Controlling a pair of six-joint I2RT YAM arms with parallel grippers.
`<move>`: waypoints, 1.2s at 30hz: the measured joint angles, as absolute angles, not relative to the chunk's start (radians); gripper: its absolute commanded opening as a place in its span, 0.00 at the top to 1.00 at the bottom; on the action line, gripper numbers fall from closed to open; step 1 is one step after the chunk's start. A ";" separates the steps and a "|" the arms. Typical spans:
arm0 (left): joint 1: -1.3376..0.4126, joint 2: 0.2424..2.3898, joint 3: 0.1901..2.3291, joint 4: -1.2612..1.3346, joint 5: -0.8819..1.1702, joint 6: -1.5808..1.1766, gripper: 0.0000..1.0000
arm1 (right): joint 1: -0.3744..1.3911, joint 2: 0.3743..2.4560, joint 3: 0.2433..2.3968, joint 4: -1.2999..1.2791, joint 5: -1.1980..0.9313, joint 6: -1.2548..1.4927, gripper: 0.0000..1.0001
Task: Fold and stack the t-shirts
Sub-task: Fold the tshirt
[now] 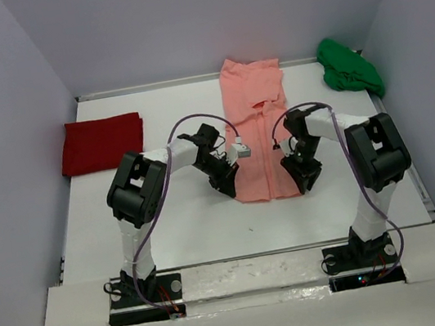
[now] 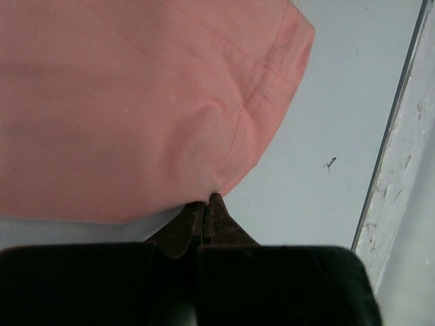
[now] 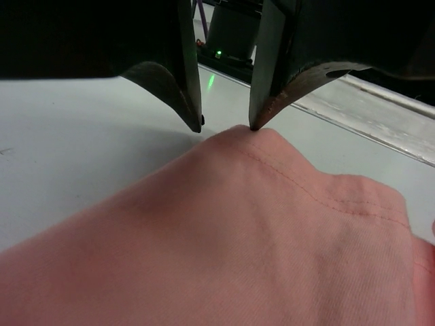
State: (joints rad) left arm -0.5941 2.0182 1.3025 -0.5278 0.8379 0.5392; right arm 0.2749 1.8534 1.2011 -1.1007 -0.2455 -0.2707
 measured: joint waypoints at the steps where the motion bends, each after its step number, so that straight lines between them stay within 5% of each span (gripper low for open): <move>1: -0.594 2.018 1.303 -0.528 0.838 0.540 0.98 | 0.275 1.866 1.204 -1.100 -0.254 -0.270 0.58; 10: -0.594 2.011 1.301 -0.526 0.821 0.546 0.98 | 0.274 1.926 1.234 -1.107 -0.295 -0.265 0.59; 18: -0.594 2.002 1.296 -0.520 0.807 0.549 0.98 | 0.274 1.940 1.245 -1.098 -0.295 -0.254 0.99; 36: -0.594 1.979 1.343 -0.709 0.888 0.749 0.97 | 0.274 1.822 1.255 -1.178 -0.299 -0.298 1.00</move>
State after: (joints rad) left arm -0.5941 1.9789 1.3426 -0.7090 0.8879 0.7490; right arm 0.2741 1.8225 1.2552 -1.1782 -0.2985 -0.2977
